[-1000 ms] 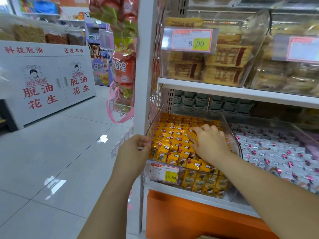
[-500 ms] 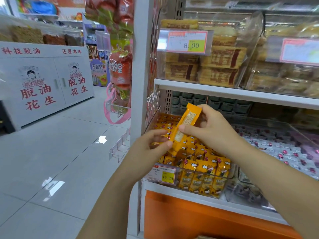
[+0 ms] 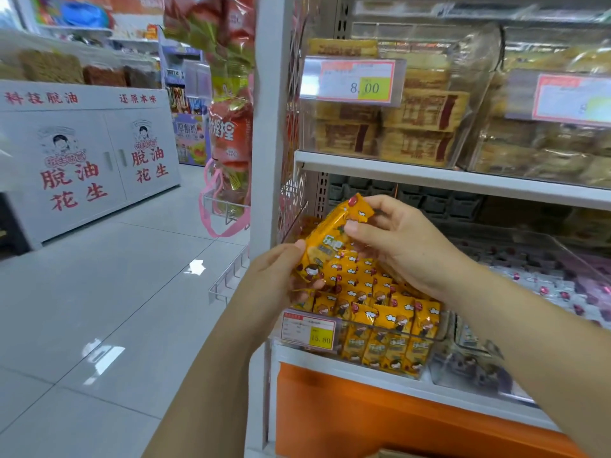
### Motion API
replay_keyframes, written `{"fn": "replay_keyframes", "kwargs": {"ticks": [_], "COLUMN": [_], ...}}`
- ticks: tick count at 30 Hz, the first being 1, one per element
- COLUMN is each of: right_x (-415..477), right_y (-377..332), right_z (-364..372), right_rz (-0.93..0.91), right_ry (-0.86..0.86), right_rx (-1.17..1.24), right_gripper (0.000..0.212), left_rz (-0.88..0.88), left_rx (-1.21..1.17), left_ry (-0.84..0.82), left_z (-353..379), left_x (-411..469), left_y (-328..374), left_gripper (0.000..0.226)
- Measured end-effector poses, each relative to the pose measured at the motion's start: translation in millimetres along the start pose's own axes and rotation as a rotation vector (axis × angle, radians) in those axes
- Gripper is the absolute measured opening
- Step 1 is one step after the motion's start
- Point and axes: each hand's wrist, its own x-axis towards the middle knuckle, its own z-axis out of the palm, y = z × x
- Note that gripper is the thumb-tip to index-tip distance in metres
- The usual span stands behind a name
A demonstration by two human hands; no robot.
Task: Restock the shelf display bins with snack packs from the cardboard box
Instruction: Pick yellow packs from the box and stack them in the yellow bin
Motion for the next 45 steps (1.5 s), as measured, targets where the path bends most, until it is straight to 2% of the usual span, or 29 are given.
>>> {"fn": "replay_keyframes", "kwargs": {"ticks": [5,9,12,16,23,30,34,39,42,45], "right_x": [6,13,19,22,27,24,24,28,31,30], "right_y": [4,8,17,31,29,29,34,33,33,48], "right_z": [13,36,53,70,65,63,62,53,54,67], "right_rz": [-0.043,-0.142,-0.190,-0.184,-0.268,-0.310,-0.291,-0.242,-0.175,-0.097], "right_ry": [0.127,0.163,0.137,0.075,0.279,0.314,0.278,0.325,0.242,0.006], "right_rx": [-0.032,-0.156,-0.255,-0.420,-0.410,-0.493,-0.521,-0.426,-0.381,-0.570], "right_gripper": [0.022,0.023,0.024,0.020,0.017,0.014,0.013,0.017,0.019,0.022], "left_rz": [0.167,0.239,0.238,0.203,0.176,0.167,0.167,0.169,0.155,0.130], "left_rx": [0.388,0.453,0.440,0.464,0.493,0.530,0.541,0.533,0.550,0.577], "left_ry": [0.105,0.422,0.541,0.512,0.494,0.493,0.497,0.496,0.492,0.474], "left_z": [-9,-21,-31,-33,-36,-37,-37,-37,-37,-36], "left_x": [-1,3,4,4,6,4,4,5,6,7], "left_y": [-5,-8,-9,-14,-16,-16,-16,-16,-18,-22], "left_gripper": [0.020,0.011,0.012,0.012,0.012,0.011,0.011,0.012,0.013,0.016]}}
